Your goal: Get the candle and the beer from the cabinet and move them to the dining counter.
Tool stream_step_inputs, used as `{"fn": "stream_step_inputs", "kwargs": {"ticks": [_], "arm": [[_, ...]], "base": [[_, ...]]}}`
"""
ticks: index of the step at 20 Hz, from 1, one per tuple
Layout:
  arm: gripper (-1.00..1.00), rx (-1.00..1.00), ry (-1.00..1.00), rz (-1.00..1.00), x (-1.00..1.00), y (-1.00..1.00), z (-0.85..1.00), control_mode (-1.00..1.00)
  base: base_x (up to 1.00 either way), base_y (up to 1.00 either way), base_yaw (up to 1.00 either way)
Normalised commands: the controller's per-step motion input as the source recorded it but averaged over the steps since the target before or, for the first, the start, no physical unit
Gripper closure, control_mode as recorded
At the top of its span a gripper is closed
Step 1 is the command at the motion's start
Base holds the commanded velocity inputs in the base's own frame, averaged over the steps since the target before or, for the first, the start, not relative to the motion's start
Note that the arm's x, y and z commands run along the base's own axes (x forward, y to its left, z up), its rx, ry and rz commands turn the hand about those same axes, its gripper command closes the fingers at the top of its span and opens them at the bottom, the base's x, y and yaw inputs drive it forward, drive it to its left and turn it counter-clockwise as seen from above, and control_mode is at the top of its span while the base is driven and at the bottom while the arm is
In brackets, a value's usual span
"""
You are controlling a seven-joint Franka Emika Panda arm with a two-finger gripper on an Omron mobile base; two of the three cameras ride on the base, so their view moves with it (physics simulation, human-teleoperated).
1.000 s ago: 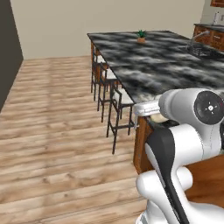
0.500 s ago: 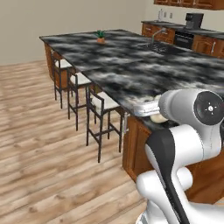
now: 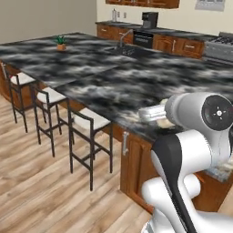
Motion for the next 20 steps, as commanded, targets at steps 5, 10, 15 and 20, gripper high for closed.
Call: {"fn": "stream_step_inputs", "kwargs": {"ticks": [5, 10, 15, 20], "arm": [[1.0, 0.0, 0.0, 0.0, 0.0, 0.0, 0.0, 1.0], [1.0, 0.0, 0.0, 0.0, 0.0, 0.0, 0.0, 1.0], [1.0, 0.0, 0.0, 0.0, 0.0, 0.0, 0.0, 1.0], [1.0, 0.0, 0.0, 0.0, 0.0, 0.0, 0.0, 1.0]], "base": [[0.66, 0.7, -0.48], [0.66, 0.72, -0.48], [0.69, 0.71, -0.47], [0.68, 0.73, -0.47]]}}
